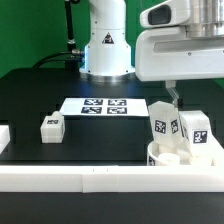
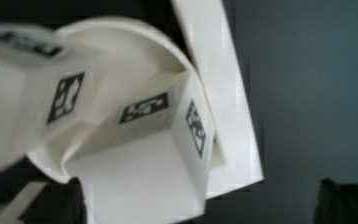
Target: Assemble stool
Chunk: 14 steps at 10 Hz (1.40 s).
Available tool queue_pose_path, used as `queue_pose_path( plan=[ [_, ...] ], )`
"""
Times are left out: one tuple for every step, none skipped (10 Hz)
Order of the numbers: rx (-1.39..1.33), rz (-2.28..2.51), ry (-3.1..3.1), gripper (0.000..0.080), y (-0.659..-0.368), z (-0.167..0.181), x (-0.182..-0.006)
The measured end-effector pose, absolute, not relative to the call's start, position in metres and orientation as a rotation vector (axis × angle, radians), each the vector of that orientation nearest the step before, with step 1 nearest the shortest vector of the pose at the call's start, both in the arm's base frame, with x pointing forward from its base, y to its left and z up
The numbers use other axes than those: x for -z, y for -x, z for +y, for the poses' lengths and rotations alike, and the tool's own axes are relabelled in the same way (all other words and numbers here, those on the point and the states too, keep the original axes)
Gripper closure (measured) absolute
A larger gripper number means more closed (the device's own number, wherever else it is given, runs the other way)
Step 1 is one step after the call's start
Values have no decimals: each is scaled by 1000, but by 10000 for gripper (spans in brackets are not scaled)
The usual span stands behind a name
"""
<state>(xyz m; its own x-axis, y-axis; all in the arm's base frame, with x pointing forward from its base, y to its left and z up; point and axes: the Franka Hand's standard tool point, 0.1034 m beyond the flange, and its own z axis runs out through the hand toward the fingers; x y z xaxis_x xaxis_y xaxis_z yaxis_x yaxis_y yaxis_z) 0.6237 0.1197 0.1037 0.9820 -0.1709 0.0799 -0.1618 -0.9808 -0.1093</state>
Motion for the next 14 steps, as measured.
queue_pose_path(
  plan=[
    [143,91,3040,151,-624,120,-103],
    [150,-48,3047,151,-624,118,-103],
    [158,-216,3051,151,-624,117,-103],
    [163,-360,3046,151,-624,116,-102],
    [167,-495,3040,151,-624,114,-102],
    [171,-715,3016,151,-624,112,-102],
    [185,-987,2974,151,-625,112,-101],
    [182,-1249,2907,151,-626,112,-99],
    [169,-1524,2806,151,-626,111,-95],
    [153,-1656,2743,151,-626,110,-93],
    [135,-1832,2653,151,-626,109,-91],
    [116,-1989,2560,151,-625,108,-90],
    [104,-2081,2497,151,-625,107,-89],
    [91,-2159,2441,151,-625,107,-88]
  ],
)
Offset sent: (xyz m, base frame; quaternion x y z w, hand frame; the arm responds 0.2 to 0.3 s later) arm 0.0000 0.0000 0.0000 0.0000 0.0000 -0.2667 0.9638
